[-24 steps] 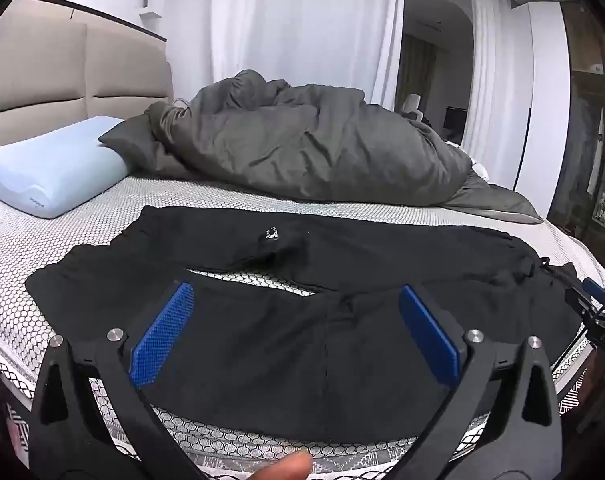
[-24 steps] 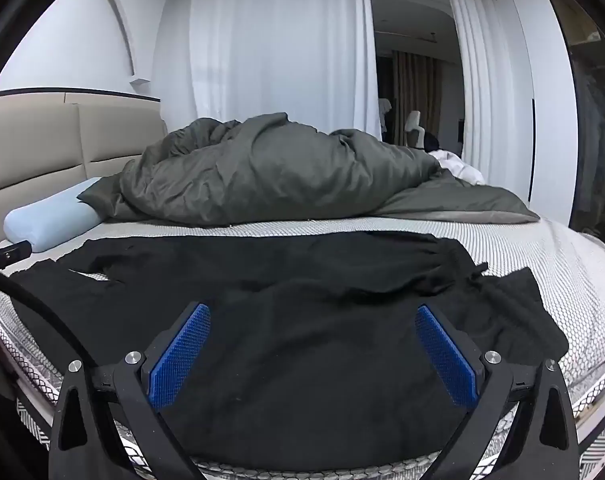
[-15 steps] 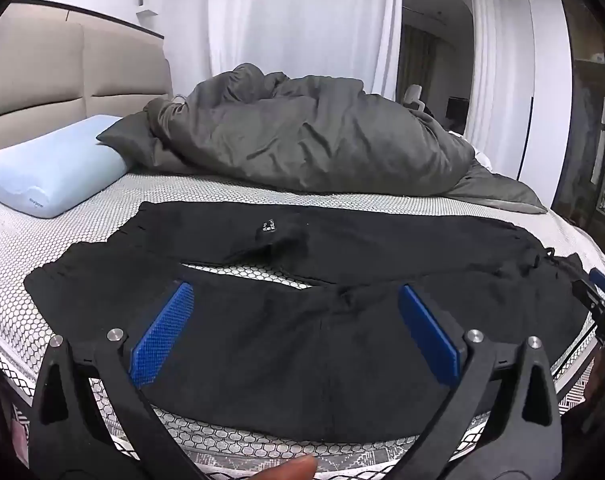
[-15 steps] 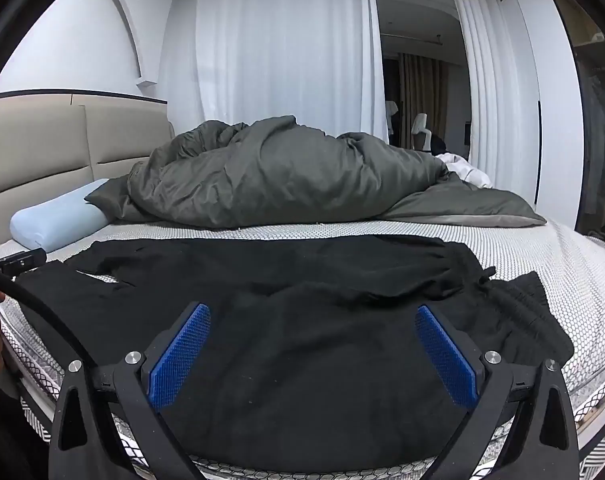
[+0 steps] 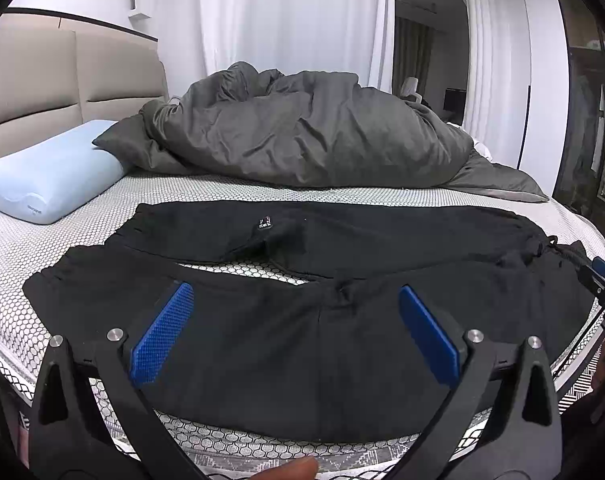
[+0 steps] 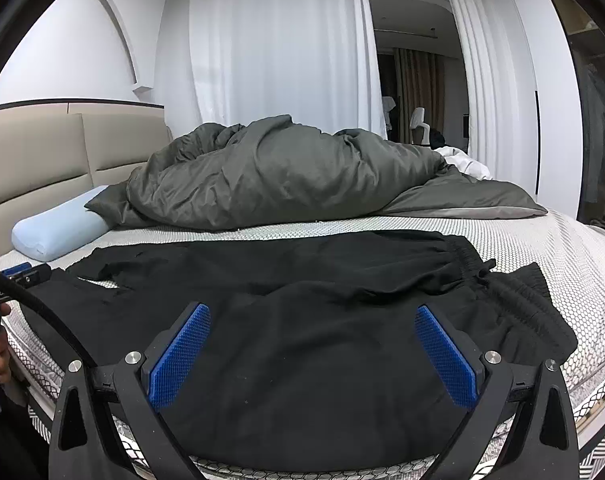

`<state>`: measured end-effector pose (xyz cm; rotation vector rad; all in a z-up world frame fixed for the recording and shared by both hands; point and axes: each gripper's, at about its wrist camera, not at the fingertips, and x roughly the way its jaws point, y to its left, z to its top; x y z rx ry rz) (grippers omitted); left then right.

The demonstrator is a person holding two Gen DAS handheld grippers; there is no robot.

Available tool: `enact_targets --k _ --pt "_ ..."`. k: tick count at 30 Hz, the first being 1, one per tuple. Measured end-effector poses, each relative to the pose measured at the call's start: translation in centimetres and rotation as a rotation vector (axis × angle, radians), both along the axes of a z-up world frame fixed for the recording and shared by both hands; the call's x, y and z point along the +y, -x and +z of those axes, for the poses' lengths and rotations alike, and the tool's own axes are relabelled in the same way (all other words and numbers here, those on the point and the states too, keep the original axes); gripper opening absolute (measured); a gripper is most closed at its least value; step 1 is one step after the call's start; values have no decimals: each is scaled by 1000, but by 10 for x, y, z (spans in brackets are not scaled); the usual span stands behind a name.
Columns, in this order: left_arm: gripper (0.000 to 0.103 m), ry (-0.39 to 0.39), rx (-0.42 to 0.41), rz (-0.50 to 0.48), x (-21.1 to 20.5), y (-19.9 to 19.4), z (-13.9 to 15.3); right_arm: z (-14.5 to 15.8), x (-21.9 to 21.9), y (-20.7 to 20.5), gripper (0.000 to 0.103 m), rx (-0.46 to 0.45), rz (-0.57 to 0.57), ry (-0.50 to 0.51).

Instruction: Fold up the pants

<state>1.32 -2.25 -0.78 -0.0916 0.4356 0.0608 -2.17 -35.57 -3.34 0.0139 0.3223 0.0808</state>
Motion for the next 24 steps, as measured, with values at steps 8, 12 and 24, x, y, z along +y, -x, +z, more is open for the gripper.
enact_targets --k 8,12,24 --pt "102 4 -3 3 0 0 -2 -1 4 0 103 5 -4 6" --pt "102 7 -2 5 1 -1 -4 -1 4 0 103 9 -3 8" --pt "102 -2 2 -1 1 -3 -7 -3 6 -3 103 18 -3 13"
